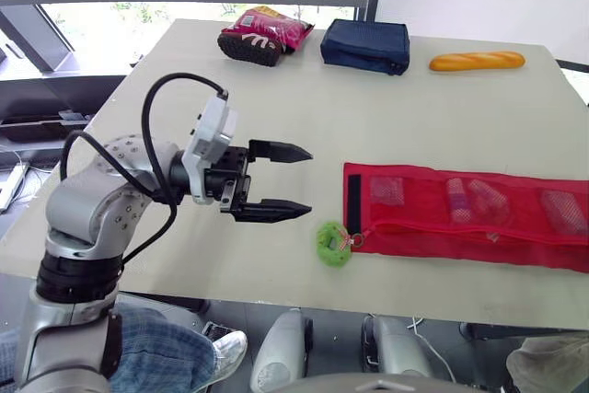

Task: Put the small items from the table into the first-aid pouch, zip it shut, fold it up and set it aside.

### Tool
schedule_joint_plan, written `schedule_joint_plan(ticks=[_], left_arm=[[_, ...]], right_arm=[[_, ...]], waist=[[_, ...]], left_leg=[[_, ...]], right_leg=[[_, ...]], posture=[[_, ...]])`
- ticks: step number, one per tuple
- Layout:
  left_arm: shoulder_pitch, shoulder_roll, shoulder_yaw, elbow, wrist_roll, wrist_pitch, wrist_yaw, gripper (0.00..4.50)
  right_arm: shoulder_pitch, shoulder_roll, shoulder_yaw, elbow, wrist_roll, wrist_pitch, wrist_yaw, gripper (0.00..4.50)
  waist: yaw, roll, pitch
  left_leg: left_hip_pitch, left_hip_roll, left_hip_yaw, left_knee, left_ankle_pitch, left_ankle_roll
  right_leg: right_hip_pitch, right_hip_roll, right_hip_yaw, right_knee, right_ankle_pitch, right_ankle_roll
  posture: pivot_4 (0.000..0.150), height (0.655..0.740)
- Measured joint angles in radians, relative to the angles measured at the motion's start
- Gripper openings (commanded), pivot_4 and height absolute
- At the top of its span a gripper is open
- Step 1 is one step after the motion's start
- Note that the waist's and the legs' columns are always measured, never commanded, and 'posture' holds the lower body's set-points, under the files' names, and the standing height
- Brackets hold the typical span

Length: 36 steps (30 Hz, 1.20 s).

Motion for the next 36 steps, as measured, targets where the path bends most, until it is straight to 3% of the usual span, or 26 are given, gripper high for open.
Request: schedule_joint_plan(ticks=[2,6,12,17,23,29,36], left_arm=[[0.017,-0.015,0.0,0.029,0.02,-0.018,0.021,4.5],[0.038,-0.057,-0.01,0.074,0.061,-0.048,0.074,4.5],[0.025,-0.136,-0.054,0.209,0.166,-0.072,0.195,4.5],[-0.017,-0.247,-0.075,0.254,0.216,0.012,0.378,4.5],[-0.021,-0.332,-0.081,0.23,0.159,0.236,0.512,4.5],[-0.02,-0.361,-0.13,0.202,0.14,0.39,0.558,4.5],[-0.06,-0.408,-0.199,0.224,0.184,0.411,0.609,4.5]], right_arm=[[0.05,0.028,-0.073,-0.082,0.024,-0.065,0.065,4.45],[0.099,0.105,-0.16,-0.29,0.135,-0.14,0.181,4.45],[0.139,0.123,-0.191,-0.558,0.317,-0.078,0.255,4.45],[0.104,0.054,-0.193,-0.712,0.533,0.058,0.234,4.45],[-0.004,0.0,-0.17,-0.852,0.735,0.13,0.094,4.45],[-0.069,-0.01,-0.122,-0.904,0.79,0.134,-0.017,4.45],[-0.05,0.011,-0.111,-0.916,0.749,0.124,-0.042,4.45]], waist=[[-0.006,0.0,0.0],[-0.021,0.0,0.0],[-0.02,0.0,0.0],[-0.018,-0.002,0.001],[-0.02,-0.004,0.002],[-0.016,-0.005,0.002],[-0.016,-0.004,0.001]], left_leg=[[0.0,0.001,0.0,0.0,0.0,0.0],[0.002,0.003,0.0,0.0,0.0,0.0],[0.002,0.004,0.0,0.0,0.0,0.0],[0.001,0.003,0.0,0.0,0.0,0.0],[0.001,0.003,0.0,0.0,0.0,0.0],[0.001,0.002,-0.001,0.0,0.0,0.0],[0.001,0.001,-0.001,0.0,0.0,0.0]], right_leg=[[0.0,0.001,0.001,0.0,0.0,0.001],[0.0,0.001,0.002,0.001,0.0,0.001],[0.0,0.002,0.003,0.001,0.0,0.001],[0.0,0.0,0.003,0.001,0.0,0.0],[-0.001,0.001,0.003,0.001,0.0,0.0],[-0.001,0.001,0.003,0.002,0.0,0.0],[0.0,0.0,0.004,0.002,0.001,0.0]], posture=[[0.15,0.7164],[0.15,0.7164],[0.15,0.7164],[0.15,0.7164],[0.15,0.7164],[0.15,0.7164],[0.15,0.7164]])
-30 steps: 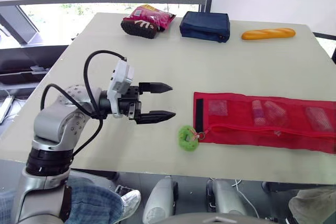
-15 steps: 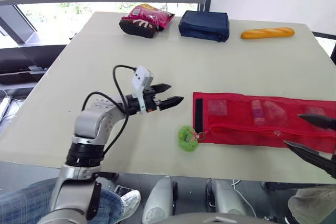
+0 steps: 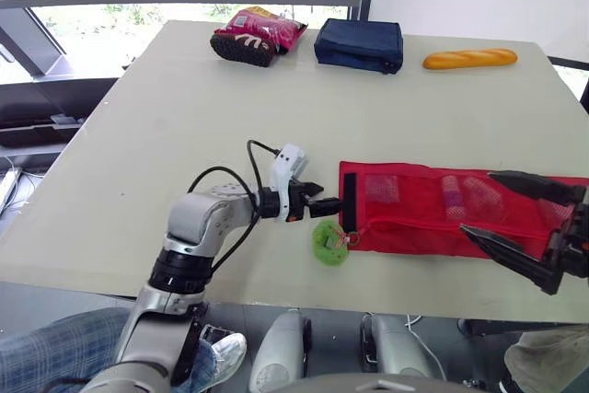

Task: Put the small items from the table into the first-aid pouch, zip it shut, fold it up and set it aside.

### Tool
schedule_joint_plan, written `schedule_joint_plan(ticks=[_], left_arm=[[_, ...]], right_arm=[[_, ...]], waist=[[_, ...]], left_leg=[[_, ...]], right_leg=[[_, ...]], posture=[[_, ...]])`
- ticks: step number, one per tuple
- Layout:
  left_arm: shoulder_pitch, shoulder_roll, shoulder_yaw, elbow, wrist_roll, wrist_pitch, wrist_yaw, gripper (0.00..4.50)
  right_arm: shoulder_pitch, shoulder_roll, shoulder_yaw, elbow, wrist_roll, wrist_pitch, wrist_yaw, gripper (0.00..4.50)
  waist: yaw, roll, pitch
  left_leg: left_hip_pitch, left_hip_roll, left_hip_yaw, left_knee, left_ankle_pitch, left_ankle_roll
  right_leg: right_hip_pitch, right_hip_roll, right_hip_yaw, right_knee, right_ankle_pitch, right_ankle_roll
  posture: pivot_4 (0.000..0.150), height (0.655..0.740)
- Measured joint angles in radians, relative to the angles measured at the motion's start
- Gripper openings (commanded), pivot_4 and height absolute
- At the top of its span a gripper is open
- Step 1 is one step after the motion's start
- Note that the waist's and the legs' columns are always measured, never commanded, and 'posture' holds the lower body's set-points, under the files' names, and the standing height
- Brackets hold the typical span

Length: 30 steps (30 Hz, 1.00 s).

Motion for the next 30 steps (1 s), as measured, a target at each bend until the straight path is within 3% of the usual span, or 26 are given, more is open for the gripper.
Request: schedule_joint_plan(ticks=[6,13,21,23,28,29,30], left_arm=[[-0.021,-0.046,0.0,0.03,-0.037,0.071,-0.033,4.5],[-0.098,-0.171,0.179,0.244,-0.157,0.271,-0.028,4.5],[-0.109,-0.242,0.315,0.314,-0.208,0.377,0.028,4.5],[-0.109,-0.252,0.324,0.314,-0.213,0.393,0.037,4.0],[-0.106,-0.264,0.329,0.322,-0.213,0.407,0.049,1.87],[-0.106,-0.265,0.331,0.322,-0.213,0.407,0.05,1.19],[-0.106,-0.265,0.332,0.322,-0.213,0.407,0.05,0.81]], right_arm=[[0.026,0.022,0.0,-0.03,-0.021,-0.009,-0.018,4.45],[0.053,0.039,-0.001,-0.047,-0.046,-0.02,-0.036,4.45],[0.055,0.042,0.002,-0.059,-0.057,-0.028,-0.047,4.45],[0.053,0.042,0.002,-0.059,-0.056,-0.03,-0.049,4.5],[0.039,0.041,0.003,-0.055,-0.056,-0.037,-0.05,4.5],[0.034,0.04,0.004,-0.055,-0.056,-0.037,-0.05,4.5],[0.031,0.039,0.004,-0.054,-0.056,-0.037,-0.05,4.5]], waist=[[0.001,0.0,-0.001],[0.002,0.0,-0.001],[0.001,-0.001,-0.001],[0.0,-0.001,-0.001],[-0.002,-0.001,-0.001],[-0.002,-0.001,-0.001],[-0.002,-0.001,-0.001]], left_leg=[[0.0,0.0,0.0,0.0,0.0,0.0],[0.0,-0.002,-0.002,0.0,0.0,0.0],[0.0,-0.002,-0.002,0.0,0.0,0.0],[0.0,-0.002,-0.002,0.0,0.0,0.0],[0.0,-0.002,-0.002,0.0,0.0,0.0],[0.0,-0.002,-0.002,0.0,0.0,0.0],[0.0,-0.002,-0.002,0.0,0.0,0.0]], right_leg=[[0.0,0.0,0.0,0.0,0.0,0.0],[0.001,0.0,0.0,0.0,0.0,0.001],[0.001,-0.001,0.0,0.0,0.0,0.0],[0.001,-0.001,0.0,0.0,0.0,0.0],[0.001,-0.001,0.0,0.0,0.0,0.0],[0.001,-0.001,0.0,0.0,0.0,0.0],[0.001,-0.001,0.0,0.0,0.0,0.0]], posture=[[0.15,0.7164],[0.15,0.7164],[0.15,0.7164],[0.15,0.7164],[0.15,0.7164],[0.15,0.7164],[0.15,0.7164]])
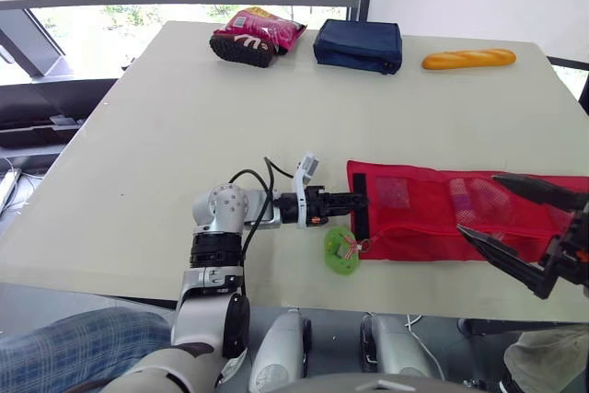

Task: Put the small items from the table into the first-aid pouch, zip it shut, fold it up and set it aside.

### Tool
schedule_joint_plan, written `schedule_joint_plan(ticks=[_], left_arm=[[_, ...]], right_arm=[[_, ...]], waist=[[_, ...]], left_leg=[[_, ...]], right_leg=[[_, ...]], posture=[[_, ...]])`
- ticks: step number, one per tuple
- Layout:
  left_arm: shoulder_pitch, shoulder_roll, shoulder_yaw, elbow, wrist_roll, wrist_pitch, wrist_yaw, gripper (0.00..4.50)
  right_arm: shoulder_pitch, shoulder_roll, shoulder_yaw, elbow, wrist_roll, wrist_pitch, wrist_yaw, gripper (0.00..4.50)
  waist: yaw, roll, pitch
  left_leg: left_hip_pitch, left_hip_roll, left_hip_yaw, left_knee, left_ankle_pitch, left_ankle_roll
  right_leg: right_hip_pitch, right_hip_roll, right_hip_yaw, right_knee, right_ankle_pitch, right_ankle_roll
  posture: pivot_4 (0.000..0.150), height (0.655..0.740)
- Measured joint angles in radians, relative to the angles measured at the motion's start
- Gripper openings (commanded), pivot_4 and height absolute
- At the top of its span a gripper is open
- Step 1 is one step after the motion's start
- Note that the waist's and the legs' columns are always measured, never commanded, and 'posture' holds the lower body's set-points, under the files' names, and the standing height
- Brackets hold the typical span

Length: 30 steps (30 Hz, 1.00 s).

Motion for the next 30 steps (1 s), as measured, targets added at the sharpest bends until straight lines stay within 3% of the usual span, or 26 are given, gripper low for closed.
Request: schedule_joint_plan(ticks=[2,10,14,18,23,30], left_arm=[[0.0,-0.002,0.007,0.001,0.0,0.0,0.0,0.07],[0.003,0.014,0.016,-0.001,-0.007,-0.015,-0.012,0.07],[0.005,0.044,0.005,-0.001,-0.007,-0.036,-0.029,0.07],[0.003,0.067,-0.013,0.005,-0.005,-0.055,-0.045,0.07],[-0.016,0.106,-0.052,0.042,0.014,-0.106,-0.079,0.07],[-0.034,0.121,-0.076,0.072,0.031,-0.142,-0.103,0.07]], right_arm=[[-0.009,-0.001,0.008,0.003,0.0,0.0,0.0,4.5],[-0.064,-0.001,0.168,0.0,-0.005,0.004,-0.057,4.5],[-0.189,0.011,0.481,-0.018,-0.109,0.023,-0.099,4.5],[-0.329,0.049,0.693,0.016,-0.211,0.025,-0.105,4.5],[-0.565,0.112,1.027,0.206,-0.443,-0.009,-0.006,4.5],[-0.708,0.183,1.23,0.405,-0.613,-0.092,0.152,4.5]], waist=[[0.0,0.0,0.0],[-0.001,0.0,0.0],[-0.005,0.0,0.0],[-0.003,-0.003,0.001],[-0.003,-0.003,0.001],[-0.003,-0.003,0.001]], left_leg=[[0.0,0.0,0.0,0.0,0.0,0.0],[0.0,0.001,0.0,0.0,0.0,0.0],[0.0,0.002,0.002,0.0,0.0,0.0],[-0.002,0.002,0.003,0.0,0.0,0.0],[-0.002,0.002,0.003,0.0,0.0,0.0],[-0.002,0.001,0.003,0.0,0.0,0.0]], right_leg=[[0.0,0.0,0.0,0.0,0.0,0.0],[-0.001,0.0,0.0,0.0,0.001,-0.003],[-0.003,0.001,0.001,0.001,0.002,-0.003],[-0.005,0.001,0.001,0.002,0.002,-0.003],[-0.006,0.001,0.001,0.003,0.002,-0.003],[-0.006,0.0,0.001,0.003,0.003,-0.002]], posture=[[0.15,0.7164],[0.15,0.7164],[0.15,0.7164],[0.15,0.7164],[0.15,0.7164],[0.15,0.7164]])
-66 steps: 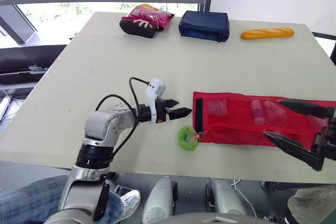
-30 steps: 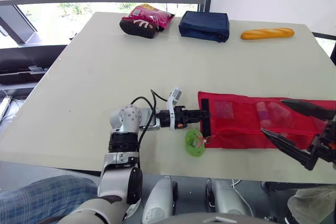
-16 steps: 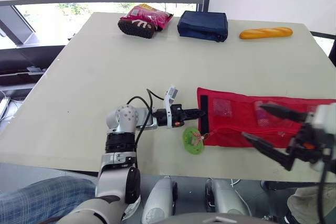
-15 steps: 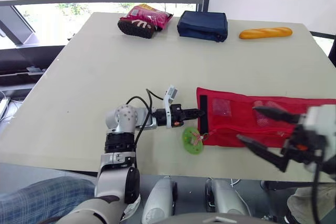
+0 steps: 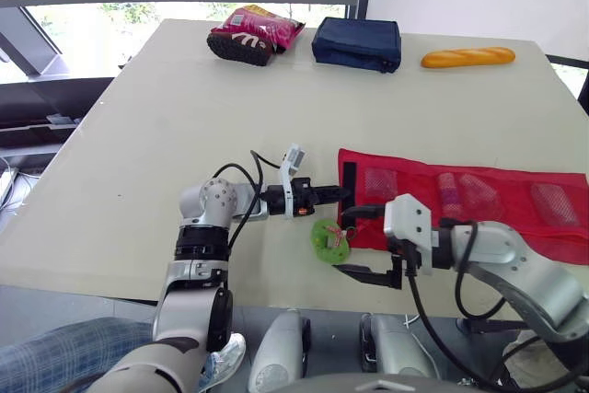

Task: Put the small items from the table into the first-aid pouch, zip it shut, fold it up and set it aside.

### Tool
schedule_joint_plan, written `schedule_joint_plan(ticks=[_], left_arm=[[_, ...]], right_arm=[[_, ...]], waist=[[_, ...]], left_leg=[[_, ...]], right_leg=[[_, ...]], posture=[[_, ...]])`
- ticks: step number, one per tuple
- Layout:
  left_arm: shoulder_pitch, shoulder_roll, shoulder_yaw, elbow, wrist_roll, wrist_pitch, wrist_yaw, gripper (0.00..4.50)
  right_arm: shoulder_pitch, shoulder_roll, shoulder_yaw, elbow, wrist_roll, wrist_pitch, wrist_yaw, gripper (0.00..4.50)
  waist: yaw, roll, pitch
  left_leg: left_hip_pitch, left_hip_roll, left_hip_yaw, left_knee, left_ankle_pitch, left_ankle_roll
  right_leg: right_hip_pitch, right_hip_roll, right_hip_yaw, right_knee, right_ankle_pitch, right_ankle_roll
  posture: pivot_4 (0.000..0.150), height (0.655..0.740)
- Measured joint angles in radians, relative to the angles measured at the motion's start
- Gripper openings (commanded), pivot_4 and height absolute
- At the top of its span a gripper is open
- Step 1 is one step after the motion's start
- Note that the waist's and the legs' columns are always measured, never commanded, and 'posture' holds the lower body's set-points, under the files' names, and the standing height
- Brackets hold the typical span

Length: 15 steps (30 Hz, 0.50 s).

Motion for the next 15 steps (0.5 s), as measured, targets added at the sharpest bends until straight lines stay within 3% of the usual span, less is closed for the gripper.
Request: schedule_joint_plan(ticks=[11,15], left_arm=[[-0.017,0.007,-0.019,0.044,0.02,-0.045,-0.03,0.07],[-0.017,0.006,-0.02,0.046,0.02,-0.05,-0.031,0.0]], right_arm=[[-0.023,0.053,0.118,0.175,-0.208,-0.069,0.08,4.5],[-0.023,0.061,0.113,0.182,-0.258,-0.074,0.065,2.84]], waist=[[0.0,0.0,0.0],[0.0,0.0,0.0]], left_leg=[[0.001,0.0,0.0,0.0,0.0,-0.001],[0.001,0.0,0.0,0.0,0.001,-0.001]], right_leg=[[0.0,0.0,0.0,0.002,0.001,0.001],[0.0,0.0,0.0,0.002,0.001,0.001]], posture=[[0.15,0.7164],[0.15,0.7164]])
